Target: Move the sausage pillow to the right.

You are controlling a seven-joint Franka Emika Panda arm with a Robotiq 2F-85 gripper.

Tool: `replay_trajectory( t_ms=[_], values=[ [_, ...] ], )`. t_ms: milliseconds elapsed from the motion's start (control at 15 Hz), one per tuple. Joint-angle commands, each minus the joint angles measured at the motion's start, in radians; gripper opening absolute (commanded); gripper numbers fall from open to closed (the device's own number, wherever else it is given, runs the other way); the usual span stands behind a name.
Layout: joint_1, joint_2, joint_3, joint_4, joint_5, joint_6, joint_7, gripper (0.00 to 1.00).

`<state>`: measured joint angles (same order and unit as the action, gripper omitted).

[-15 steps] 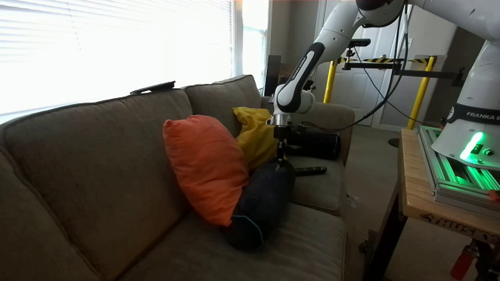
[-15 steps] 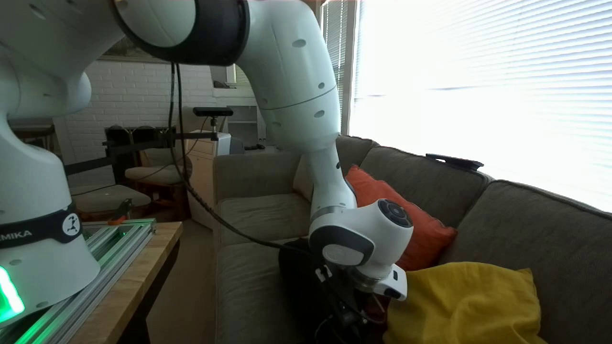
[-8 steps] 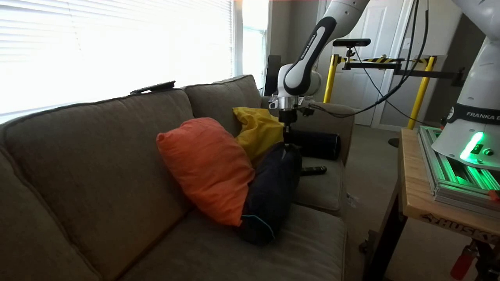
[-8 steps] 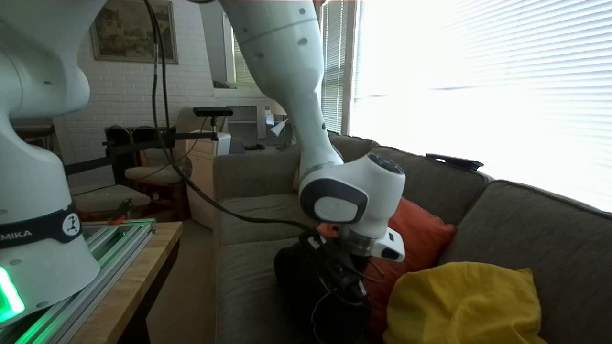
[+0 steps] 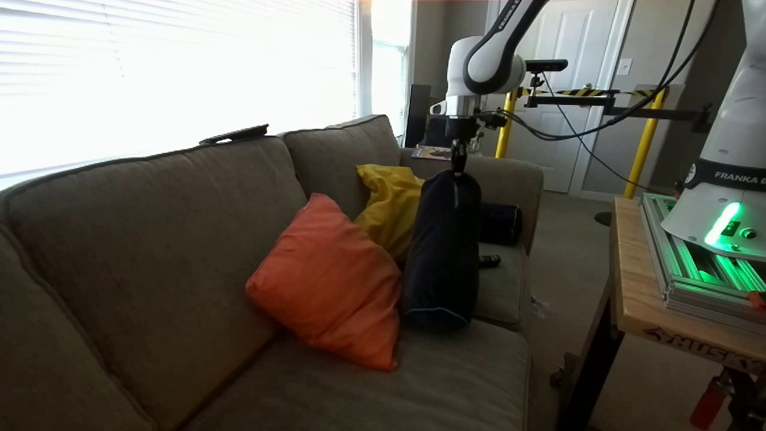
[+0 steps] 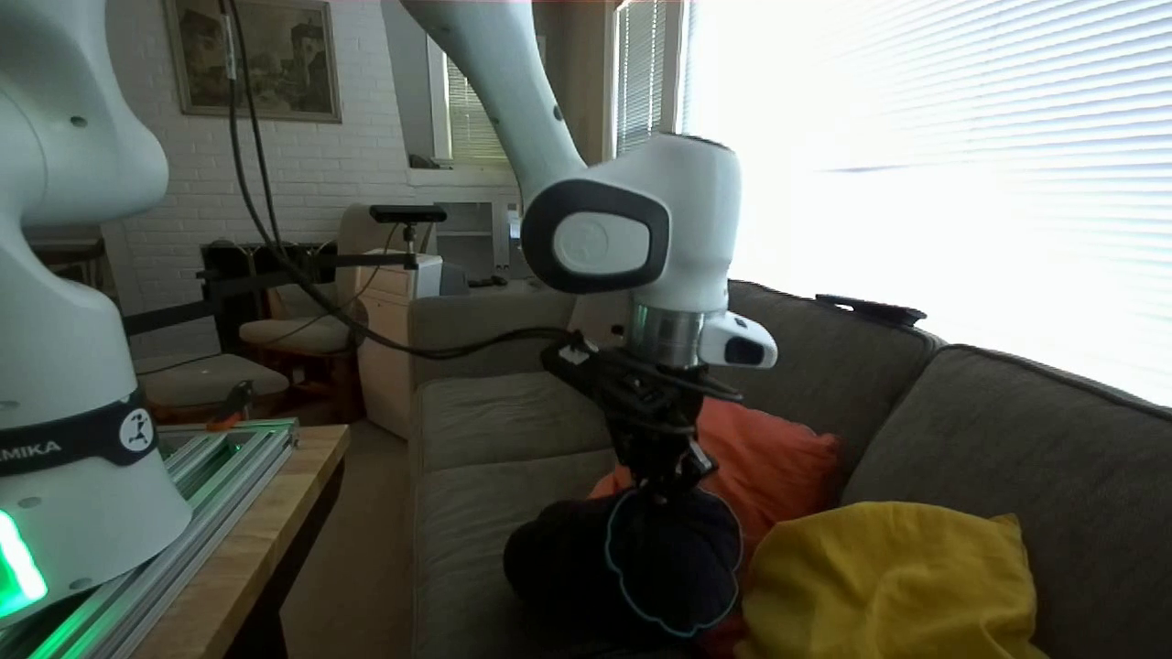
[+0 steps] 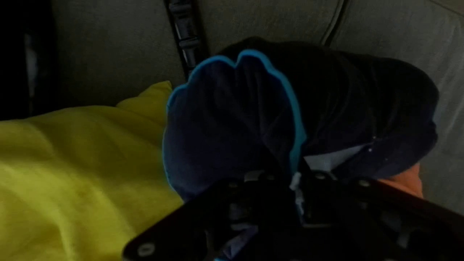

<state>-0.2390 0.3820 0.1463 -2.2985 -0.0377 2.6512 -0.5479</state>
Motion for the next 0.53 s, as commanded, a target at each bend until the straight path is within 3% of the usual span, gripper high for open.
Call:
replay_trajectory(
  t_ms=[0, 267, 467],
  values=[
    [0.027, -0.242, -0.056, -0.118, -0.028, -0.054, 0.003, 0.03],
    [0.06, -0.408, -0.129, -0.144, -0.052, -0.091, 0.026, 0.03],
    [0.079, -0.509, -0.177, -0.142, -0.13, -0.14, 0.066, 0.03]
  ],
)
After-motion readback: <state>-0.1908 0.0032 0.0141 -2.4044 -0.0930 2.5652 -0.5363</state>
